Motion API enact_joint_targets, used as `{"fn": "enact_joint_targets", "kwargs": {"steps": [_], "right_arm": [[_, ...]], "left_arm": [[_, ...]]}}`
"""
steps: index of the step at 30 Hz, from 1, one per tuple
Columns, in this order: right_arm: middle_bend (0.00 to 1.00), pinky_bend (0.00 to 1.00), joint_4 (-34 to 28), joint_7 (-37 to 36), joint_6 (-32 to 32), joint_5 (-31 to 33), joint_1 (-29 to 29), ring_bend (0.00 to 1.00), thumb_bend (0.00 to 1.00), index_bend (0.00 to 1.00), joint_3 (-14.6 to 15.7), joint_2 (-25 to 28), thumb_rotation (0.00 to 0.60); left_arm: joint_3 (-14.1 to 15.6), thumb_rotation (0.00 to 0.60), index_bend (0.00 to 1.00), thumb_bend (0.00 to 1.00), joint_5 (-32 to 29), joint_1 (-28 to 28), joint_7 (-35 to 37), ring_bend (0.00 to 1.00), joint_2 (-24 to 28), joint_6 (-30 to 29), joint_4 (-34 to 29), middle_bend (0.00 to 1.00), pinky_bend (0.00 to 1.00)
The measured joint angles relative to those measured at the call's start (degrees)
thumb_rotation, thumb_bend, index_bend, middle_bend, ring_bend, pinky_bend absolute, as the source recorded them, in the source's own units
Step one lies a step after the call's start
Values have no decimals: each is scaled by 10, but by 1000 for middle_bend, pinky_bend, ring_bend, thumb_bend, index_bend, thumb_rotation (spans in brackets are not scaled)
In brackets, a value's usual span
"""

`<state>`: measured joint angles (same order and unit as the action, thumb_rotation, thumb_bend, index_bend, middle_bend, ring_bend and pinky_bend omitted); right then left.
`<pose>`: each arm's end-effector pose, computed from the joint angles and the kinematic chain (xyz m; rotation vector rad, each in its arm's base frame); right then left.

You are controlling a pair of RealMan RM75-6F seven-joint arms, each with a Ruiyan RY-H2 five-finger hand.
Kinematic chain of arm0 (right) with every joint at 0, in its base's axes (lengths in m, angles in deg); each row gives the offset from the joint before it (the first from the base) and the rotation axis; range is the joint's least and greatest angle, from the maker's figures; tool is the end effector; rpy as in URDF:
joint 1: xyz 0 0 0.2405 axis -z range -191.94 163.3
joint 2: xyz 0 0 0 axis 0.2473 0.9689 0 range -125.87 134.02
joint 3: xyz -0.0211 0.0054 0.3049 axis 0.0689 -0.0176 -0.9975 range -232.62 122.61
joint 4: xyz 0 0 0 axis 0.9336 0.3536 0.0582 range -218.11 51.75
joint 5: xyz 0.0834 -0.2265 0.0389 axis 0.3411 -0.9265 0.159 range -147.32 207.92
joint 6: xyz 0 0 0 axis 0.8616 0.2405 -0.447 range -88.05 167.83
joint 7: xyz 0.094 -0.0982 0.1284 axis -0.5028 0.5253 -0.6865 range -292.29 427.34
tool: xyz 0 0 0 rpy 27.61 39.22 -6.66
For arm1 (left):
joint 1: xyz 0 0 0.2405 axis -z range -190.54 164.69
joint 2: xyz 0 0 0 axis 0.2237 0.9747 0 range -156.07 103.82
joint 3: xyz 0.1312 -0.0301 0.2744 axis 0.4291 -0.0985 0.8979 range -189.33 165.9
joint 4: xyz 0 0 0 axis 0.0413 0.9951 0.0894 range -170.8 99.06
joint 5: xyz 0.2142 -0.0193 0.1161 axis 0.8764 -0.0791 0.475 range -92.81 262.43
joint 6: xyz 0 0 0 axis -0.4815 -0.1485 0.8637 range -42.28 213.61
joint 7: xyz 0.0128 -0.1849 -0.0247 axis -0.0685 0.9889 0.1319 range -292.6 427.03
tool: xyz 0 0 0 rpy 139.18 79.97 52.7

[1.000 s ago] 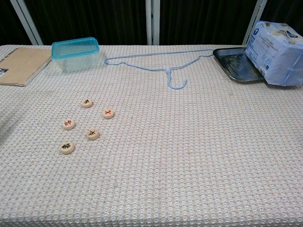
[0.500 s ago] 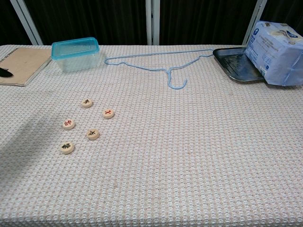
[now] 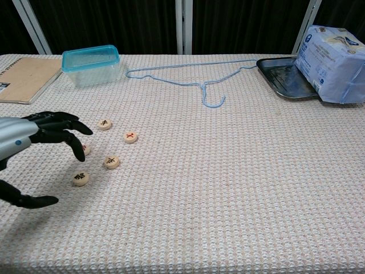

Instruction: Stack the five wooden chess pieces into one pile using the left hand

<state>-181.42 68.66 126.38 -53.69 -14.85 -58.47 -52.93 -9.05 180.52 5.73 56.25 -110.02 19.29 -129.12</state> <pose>-0.3730 -0.2042 0.1924 1.3112 -0.9024 0.8277 -0.2378 0.2444 -0.0543 -1.9778 -0.9912 -1.0410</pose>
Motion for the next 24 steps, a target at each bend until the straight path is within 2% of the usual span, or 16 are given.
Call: {"fn": "enact_joint_targets", "kwargs": {"steps": [5,10,24], "right_arm": [[0,0,0,-3,1,1,1,0,71,0,0,1,600],[0,0,0,-9,0,3,1,0,71,0,-2,2,600],[0,0,0,-14,-1,7,1,0,73,0,-4,2,600]], "left_arm": [[-9,600,374,198,-11,9,-22,4,-25,6,28,129,0],[-13,600,368,322,-38,11,-68,4,-34,15,37,129,0],[-11,600,371,335,-77,21,-82,3,-41,33,33,125,0]]}}
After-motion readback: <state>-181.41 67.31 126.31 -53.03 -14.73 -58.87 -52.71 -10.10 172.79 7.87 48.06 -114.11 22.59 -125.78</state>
